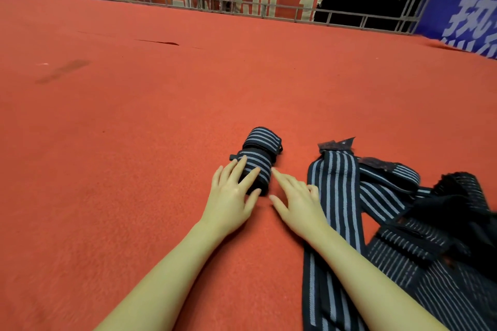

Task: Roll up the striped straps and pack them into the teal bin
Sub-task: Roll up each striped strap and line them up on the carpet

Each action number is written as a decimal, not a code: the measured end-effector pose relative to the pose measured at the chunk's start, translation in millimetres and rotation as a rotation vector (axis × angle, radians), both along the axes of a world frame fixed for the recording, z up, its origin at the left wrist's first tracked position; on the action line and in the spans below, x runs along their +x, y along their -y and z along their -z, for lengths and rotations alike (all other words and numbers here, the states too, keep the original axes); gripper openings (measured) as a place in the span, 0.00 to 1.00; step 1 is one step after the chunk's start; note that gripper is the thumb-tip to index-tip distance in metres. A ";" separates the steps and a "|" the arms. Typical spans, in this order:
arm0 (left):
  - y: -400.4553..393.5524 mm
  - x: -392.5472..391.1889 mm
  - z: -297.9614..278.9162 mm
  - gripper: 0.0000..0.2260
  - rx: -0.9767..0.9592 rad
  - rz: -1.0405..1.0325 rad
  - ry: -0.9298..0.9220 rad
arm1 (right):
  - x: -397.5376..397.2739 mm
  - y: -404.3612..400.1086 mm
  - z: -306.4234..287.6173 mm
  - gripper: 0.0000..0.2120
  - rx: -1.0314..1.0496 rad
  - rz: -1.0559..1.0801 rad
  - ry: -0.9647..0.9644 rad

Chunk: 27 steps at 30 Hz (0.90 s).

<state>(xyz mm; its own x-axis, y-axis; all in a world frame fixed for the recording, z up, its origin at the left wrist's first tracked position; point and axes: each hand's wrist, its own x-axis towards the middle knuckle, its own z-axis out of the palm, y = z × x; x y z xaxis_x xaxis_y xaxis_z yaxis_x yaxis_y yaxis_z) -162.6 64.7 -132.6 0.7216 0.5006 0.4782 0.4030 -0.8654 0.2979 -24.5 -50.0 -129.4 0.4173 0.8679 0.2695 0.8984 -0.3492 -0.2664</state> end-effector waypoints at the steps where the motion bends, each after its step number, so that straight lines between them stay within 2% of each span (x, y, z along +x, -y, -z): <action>1: 5.0 -0.6 -1.9 0.21 0.002 0.013 0.004 | -0.2 8.2 -0.6 0.27 0.001 0.002 -0.008; 8: 65.1 -2.9 -9.3 0.21 -0.100 0.112 -0.049 | 6.7 89.8 -2.7 0.16 0.064 0.093 -0.039; 9: 75.7 -2.3 -9.5 0.22 -0.114 0.126 -0.058 | 7.4 102.2 -1.3 0.19 0.044 0.134 -0.035; 12: 109.5 1.2 -10.1 0.21 -0.165 0.158 -0.139 | 2.9 135.8 0.5 0.36 -0.103 0.274 0.005; 15: 139.5 2.7 -6.7 0.20 -0.205 0.171 -0.253 | -4.5 156.1 3.4 0.39 -0.141 0.272 0.012; 17: 154.1 2.1 -3.9 0.19 -0.215 0.182 -0.271 | -8.1 164.6 2.1 0.36 -0.076 0.239 -0.010; 19: 164.6 0.4 -2.1 0.20 -0.253 0.158 -0.233 | -10.5 172.2 2.1 0.27 0.024 0.206 -0.053; 22: 173.5 -3.8 -3.0 0.31 -0.227 0.062 -0.215 | -16.4 178.2 4.4 0.18 0.243 0.154 -0.010; 24: 176.4 -5.9 -2.1 0.37 -0.173 0.069 -0.243 | -19.4 177.1 1.1 0.14 0.383 0.128 0.017; 25: 177.4 -6.8 -2.8 0.37 -0.176 0.080 -0.246 | -20.9 175.2 -2.9 0.13 0.445 0.118 0.018; 27: 180.0 -10.4 -7.3 0.30 -0.260 0.110 -0.166 | -23.4 171.8 -16.9 0.12 0.542 0.127 -0.062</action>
